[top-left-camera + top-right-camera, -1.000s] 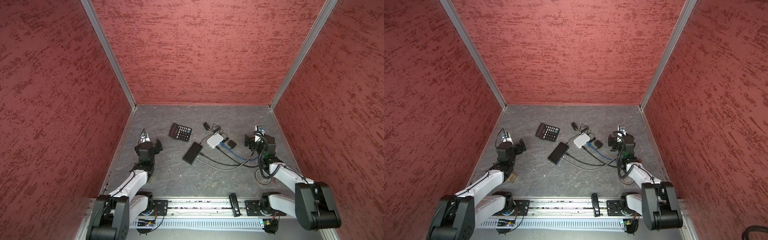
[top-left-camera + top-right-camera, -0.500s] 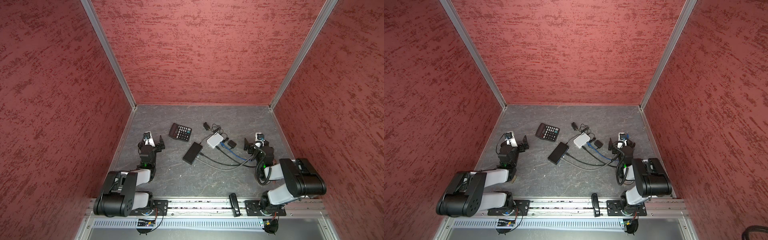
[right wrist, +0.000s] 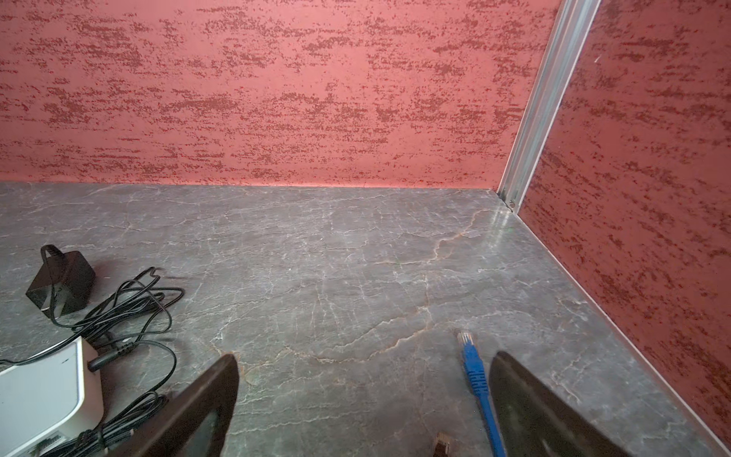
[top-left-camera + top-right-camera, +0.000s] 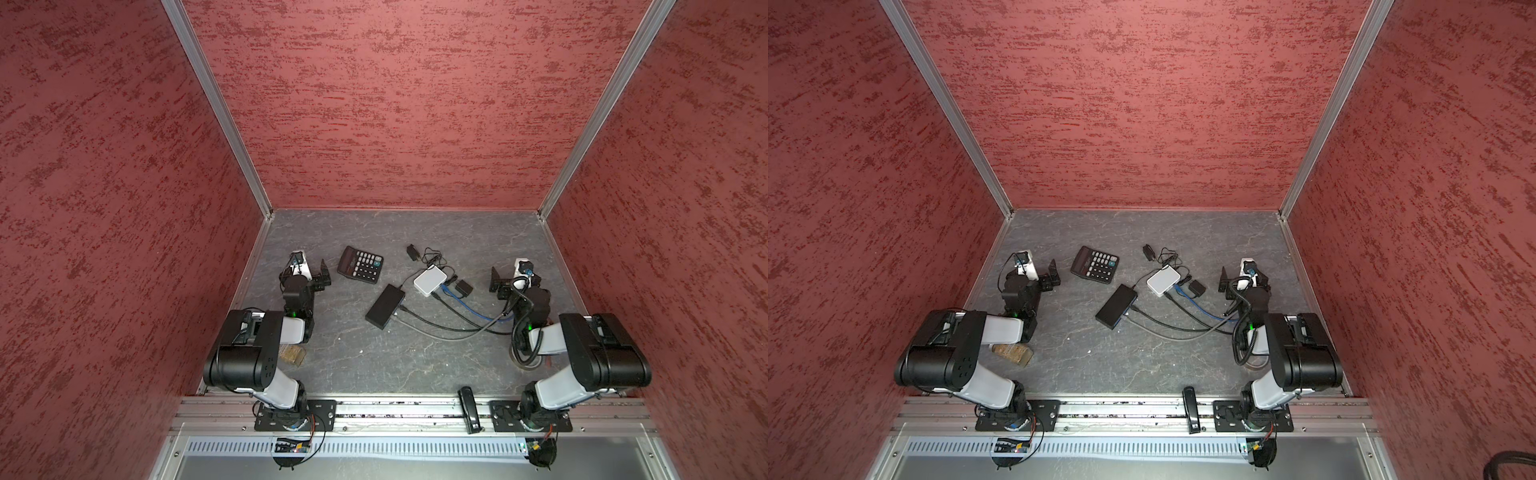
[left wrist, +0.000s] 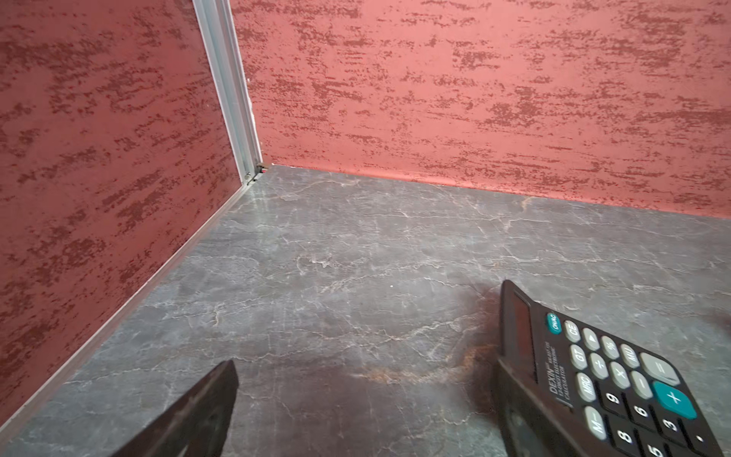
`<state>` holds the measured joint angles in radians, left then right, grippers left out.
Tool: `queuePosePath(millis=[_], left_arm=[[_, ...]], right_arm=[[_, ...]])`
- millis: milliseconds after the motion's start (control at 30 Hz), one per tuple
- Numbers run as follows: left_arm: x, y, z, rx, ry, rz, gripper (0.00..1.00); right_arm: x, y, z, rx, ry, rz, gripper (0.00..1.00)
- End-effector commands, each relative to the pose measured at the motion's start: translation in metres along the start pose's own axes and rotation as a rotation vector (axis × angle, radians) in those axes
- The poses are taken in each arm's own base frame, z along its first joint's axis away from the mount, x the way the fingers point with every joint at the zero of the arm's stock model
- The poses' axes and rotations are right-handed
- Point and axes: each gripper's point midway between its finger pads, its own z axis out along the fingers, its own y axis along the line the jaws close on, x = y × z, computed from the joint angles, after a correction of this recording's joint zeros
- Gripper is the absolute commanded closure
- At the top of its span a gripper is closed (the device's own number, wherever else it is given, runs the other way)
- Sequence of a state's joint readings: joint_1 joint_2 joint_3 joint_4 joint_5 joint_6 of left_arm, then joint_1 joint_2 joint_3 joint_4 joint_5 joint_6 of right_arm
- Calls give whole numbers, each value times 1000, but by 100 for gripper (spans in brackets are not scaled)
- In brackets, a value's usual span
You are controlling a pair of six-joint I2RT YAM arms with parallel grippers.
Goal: Insert the plug into the switch port
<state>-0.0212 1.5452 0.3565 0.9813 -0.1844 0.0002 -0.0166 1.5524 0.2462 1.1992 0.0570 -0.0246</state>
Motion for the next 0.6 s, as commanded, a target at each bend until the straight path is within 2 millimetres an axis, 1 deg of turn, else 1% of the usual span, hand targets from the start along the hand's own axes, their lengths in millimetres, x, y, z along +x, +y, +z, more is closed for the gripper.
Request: queuePosePath(millis=[0,133,233,567], left_arm=[[6,2,0,-1,26,-11,1],[7,4,1,10,39,-28,0],[7,3,1,11,38,-27,0],[7,3,1,11,38,-27,0]], right_arm=[[-7,-33,1,185,-27,85,1],[-10,-28,-3,161,-47,77,1],[-6,-26,5,146,-12,72,1],[-6,-24,4,133,-16,66,1]])
